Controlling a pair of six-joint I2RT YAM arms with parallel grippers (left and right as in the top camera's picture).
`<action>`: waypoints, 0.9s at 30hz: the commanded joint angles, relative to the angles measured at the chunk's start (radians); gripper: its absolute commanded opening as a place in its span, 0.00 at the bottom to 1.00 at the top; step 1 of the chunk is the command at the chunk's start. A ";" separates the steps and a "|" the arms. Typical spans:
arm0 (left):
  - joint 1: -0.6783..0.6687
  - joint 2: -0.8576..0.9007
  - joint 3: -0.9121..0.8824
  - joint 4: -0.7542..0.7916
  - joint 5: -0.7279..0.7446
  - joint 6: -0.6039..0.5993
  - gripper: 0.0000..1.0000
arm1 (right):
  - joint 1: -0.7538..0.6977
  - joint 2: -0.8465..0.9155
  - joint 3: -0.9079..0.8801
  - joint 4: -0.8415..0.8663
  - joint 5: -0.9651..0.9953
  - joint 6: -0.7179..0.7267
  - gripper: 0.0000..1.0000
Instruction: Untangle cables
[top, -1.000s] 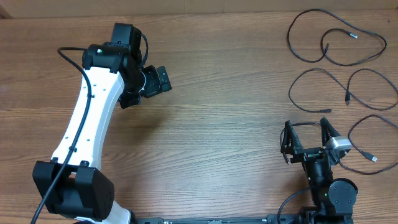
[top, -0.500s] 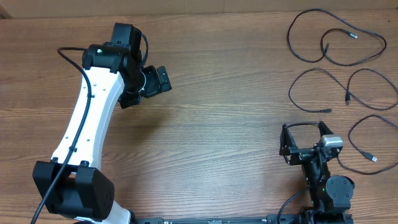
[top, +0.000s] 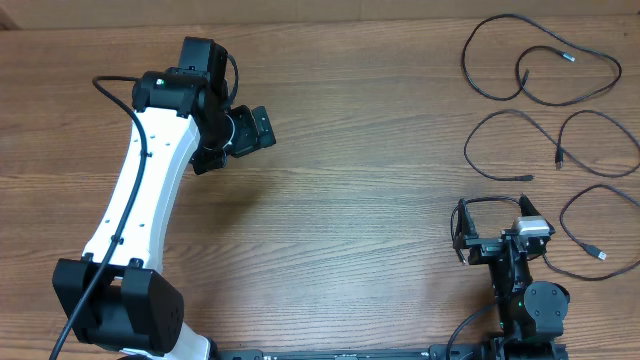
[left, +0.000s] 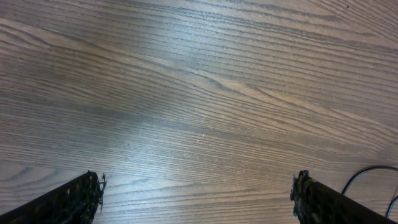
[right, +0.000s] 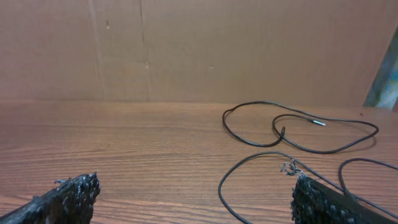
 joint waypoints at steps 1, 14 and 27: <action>0.000 0.008 0.001 0.000 0.008 0.011 1.00 | 0.015 -0.011 -0.010 0.002 0.013 0.000 1.00; 0.000 0.008 0.001 0.000 0.008 0.011 0.99 | 0.023 -0.011 -0.010 0.001 0.014 0.071 1.00; 0.000 0.008 0.001 0.000 0.008 0.011 1.00 | 0.023 -0.011 -0.010 0.000 0.013 -0.001 1.00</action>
